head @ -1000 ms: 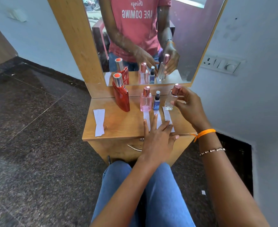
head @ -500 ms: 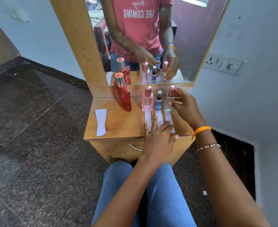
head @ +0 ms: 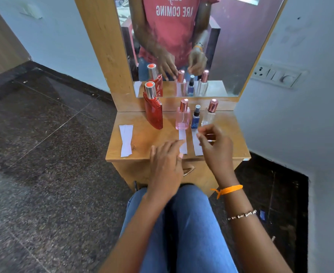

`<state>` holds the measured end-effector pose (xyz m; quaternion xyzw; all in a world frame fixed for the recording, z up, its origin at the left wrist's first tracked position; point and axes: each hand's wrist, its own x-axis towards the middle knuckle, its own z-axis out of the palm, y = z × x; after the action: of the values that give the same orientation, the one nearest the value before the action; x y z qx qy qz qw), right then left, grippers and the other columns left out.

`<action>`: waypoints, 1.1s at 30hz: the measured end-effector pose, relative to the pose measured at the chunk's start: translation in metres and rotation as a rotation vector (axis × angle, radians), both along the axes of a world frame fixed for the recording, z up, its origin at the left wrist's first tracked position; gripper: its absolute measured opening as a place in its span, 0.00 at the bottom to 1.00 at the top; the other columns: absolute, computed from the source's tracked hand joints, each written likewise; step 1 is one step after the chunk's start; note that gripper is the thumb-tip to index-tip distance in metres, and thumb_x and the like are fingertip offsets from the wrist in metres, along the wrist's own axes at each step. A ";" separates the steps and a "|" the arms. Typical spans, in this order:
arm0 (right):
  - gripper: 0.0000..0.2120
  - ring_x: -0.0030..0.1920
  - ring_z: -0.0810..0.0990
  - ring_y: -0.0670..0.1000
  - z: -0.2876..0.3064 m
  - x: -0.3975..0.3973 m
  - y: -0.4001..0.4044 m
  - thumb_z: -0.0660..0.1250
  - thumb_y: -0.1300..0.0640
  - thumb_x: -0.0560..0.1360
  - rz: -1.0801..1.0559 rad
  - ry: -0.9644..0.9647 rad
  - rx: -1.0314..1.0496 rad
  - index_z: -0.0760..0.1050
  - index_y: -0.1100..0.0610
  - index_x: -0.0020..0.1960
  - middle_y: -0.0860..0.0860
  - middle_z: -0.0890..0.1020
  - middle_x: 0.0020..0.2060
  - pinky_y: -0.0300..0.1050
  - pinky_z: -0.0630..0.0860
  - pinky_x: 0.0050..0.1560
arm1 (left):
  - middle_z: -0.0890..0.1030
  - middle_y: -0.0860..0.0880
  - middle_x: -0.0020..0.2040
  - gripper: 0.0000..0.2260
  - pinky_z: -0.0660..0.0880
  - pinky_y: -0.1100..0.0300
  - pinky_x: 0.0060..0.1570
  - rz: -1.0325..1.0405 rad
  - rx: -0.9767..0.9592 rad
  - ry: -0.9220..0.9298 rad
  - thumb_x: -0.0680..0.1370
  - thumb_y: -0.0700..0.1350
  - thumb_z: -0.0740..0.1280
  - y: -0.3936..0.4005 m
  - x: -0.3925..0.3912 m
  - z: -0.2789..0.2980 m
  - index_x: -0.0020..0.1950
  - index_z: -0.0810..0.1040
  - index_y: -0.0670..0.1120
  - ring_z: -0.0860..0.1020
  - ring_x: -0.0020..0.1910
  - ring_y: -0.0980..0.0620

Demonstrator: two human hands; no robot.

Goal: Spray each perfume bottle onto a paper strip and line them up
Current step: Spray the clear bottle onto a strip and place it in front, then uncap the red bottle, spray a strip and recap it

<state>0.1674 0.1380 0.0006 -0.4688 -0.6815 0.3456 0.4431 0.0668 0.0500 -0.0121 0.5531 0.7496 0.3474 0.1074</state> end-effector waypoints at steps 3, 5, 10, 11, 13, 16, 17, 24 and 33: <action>0.06 0.37 0.77 0.46 -0.008 -0.033 -0.019 0.67 0.67 0.72 0.199 -0.034 -0.091 0.77 0.57 0.44 0.47 0.79 0.37 0.29 0.71 0.39 | 0.76 0.51 0.61 0.19 0.64 0.51 0.65 0.113 0.067 -0.021 0.77 0.41 0.55 -0.008 -0.029 0.000 0.67 0.71 0.50 0.72 0.61 0.49; 0.05 0.39 0.77 0.45 -0.011 -0.057 -0.026 0.66 0.68 0.73 0.302 -0.059 -0.144 0.77 0.60 0.47 0.49 0.80 0.41 0.28 0.71 0.40 | 0.77 0.48 0.59 0.20 0.67 0.52 0.61 0.200 0.107 -0.054 0.75 0.40 0.55 -0.013 -0.046 0.000 0.65 0.73 0.48 0.73 0.59 0.46; 0.13 0.56 0.79 0.53 -0.016 -0.105 -0.029 0.63 0.66 0.75 0.407 -0.171 -0.238 0.76 0.61 0.58 0.56 0.81 0.56 0.41 0.72 0.57 | 0.72 0.39 0.63 0.19 0.60 0.55 0.60 0.427 -0.039 -0.031 0.76 0.33 0.58 -0.022 -0.083 -0.004 0.67 0.71 0.41 0.69 0.60 0.39; 0.14 0.57 0.78 0.54 -0.016 -0.112 -0.029 0.63 0.66 0.75 0.408 -0.178 -0.245 0.75 0.62 0.59 0.56 0.81 0.57 0.42 0.72 0.58 | 0.72 0.39 0.63 0.20 0.59 0.56 0.58 0.431 -0.083 -0.013 0.76 0.33 0.58 -0.024 -0.087 -0.006 0.67 0.70 0.41 0.68 0.60 0.38; 0.14 0.58 0.78 0.55 -0.013 -0.124 -0.028 0.62 0.66 0.74 0.405 -0.169 -0.254 0.75 0.62 0.59 0.58 0.81 0.56 0.45 0.72 0.59 | 0.71 0.39 0.64 0.19 0.60 0.57 0.57 0.410 -0.142 -0.001 0.77 0.33 0.57 -0.026 -0.091 -0.006 0.67 0.71 0.41 0.67 0.60 0.39; 0.14 0.58 0.78 0.55 -0.012 -0.141 -0.026 0.62 0.67 0.72 0.376 -0.137 -0.291 0.75 0.64 0.58 0.58 0.81 0.56 0.42 0.72 0.58 | 0.70 0.41 0.65 0.19 0.62 0.57 0.56 0.384 -0.147 -0.007 0.77 0.32 0.55 -0.028 -0.092 -0.003 0.67 0.71 0.41 0.65 0.61 0.40; 0.14 0.58 0.78 0.54 -0.012 -0.145 -0.025 0.63 0.67 0.72 0.353 -0.127 -0.307 0.76 0.64 0.57 0.58 0.81 0.56 0.40 0.71 0.55 | 0.71 0.41 0.64 0.20 0.63 0.56 0.57 0.374 -0.138 -0.009 0.77 0.32 0.55 -0.028 -0.092 -0.002 0.67 0.71 0.41 0.66 0.61 0.40; 0.08 0.43 0.75 0.50 -0.016 -0.161 -0.023 0.67 0.68 0.69 0.239 -0.029 -0.378 0.72 0.57 0.43 0.48 0.76 0.36 0.39 0.70 0.43 | 0.71 0.43 0.64 0.18 0.62 0.62 0.55 0.346 -0.118 -0.078 0.79 0.34 0.54 -0.029 -0.098 -0.003 0.67 0.71 0.39 0.66 0.63 0.44; 0.05 0.41 0.77 0.52 -0.012 -0.168 -0.018 0.73 0.64 0.67 0.160 -0.121 -0.325 0.79 0.61 0.43 0.53 0.81 0.39 0.38 0.62 0.31 | 0.72 0.43 0.64 0.19 0.66 0.55 0.57 0.354 -0.105 -0.095 0.78 0.33 0.54 -0.028 -0.103 -0.008 0.68 0.70 0.40 0.68 0.62 0.43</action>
<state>-0.0003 0.1200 -0.0117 -0.4984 -0.6773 0.4566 0.2905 -0.0365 0.0219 -0.0198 0.3892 0.8462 0.3473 0.1086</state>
